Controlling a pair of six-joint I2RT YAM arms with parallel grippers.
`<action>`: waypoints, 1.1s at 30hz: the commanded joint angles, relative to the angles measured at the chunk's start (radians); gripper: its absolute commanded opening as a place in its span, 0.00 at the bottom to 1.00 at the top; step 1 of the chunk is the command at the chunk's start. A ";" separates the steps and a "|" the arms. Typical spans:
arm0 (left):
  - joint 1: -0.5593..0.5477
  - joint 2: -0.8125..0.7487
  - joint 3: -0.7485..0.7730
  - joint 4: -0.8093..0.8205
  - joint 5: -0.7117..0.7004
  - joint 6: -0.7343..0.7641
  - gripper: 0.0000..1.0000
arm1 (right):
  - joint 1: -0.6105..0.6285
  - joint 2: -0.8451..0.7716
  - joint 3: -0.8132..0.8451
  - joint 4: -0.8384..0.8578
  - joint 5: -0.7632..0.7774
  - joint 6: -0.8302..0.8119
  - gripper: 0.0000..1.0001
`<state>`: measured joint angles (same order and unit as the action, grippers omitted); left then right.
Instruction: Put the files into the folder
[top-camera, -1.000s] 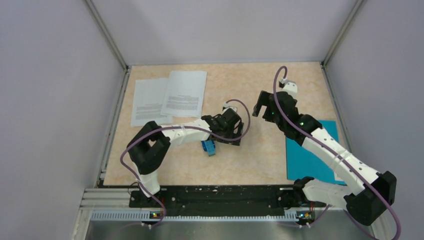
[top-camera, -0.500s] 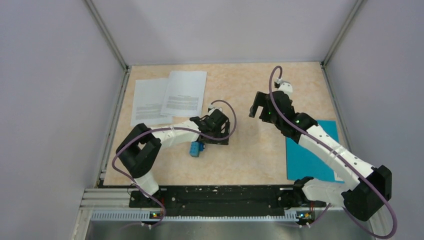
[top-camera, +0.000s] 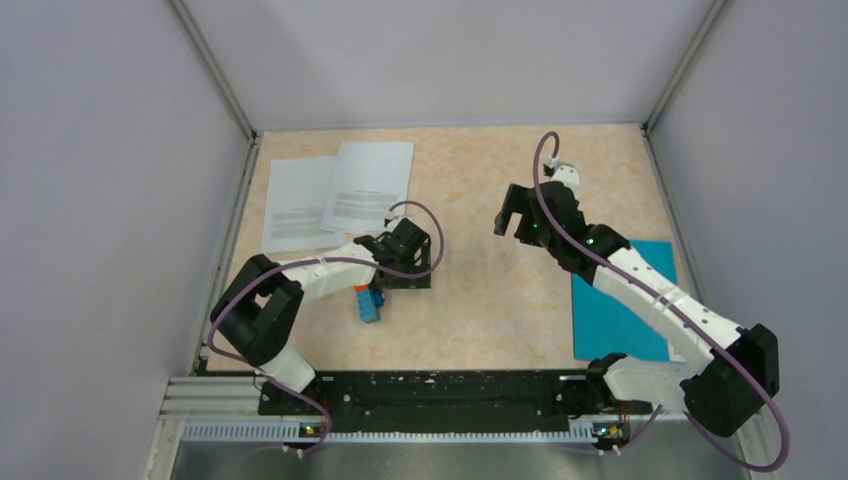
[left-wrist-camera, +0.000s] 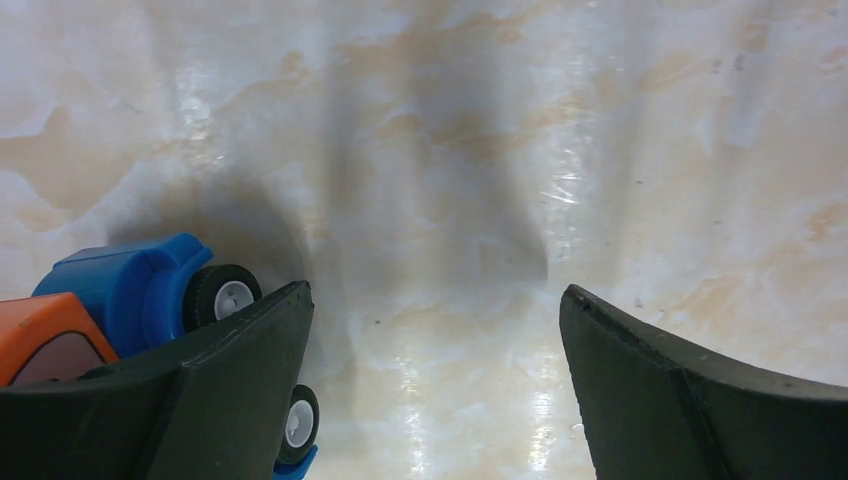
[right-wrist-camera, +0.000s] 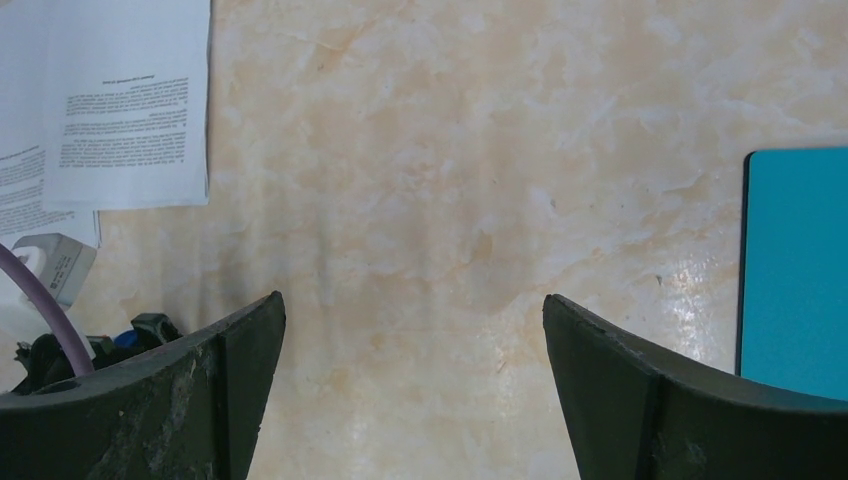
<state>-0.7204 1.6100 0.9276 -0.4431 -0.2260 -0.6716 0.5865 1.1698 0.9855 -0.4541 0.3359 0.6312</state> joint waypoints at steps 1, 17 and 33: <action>0.046 -0.052 -0.034 -0.035 -0.027 0.004 0.98 | -0.005 0.011 -0.005 0.039 -0.015 0.007 0.99; 0.316 -0.141 -0.126 -0.075 -0.022 0.057 0.98 | -0.004 0.036 -0.007 0.057 -0.053 0.010 0.98; 0.281 -0.197 0.053 -0.082 0.035 0.133 0.98 | -0.004 0.044 0.001 0.056 -0.034 -0.011 0.98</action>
<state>-0.3798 1.4464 0.9134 -0.5091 -0.1944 -0.5648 0.5865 1.2228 0.9752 -0.4328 0.2840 0.6312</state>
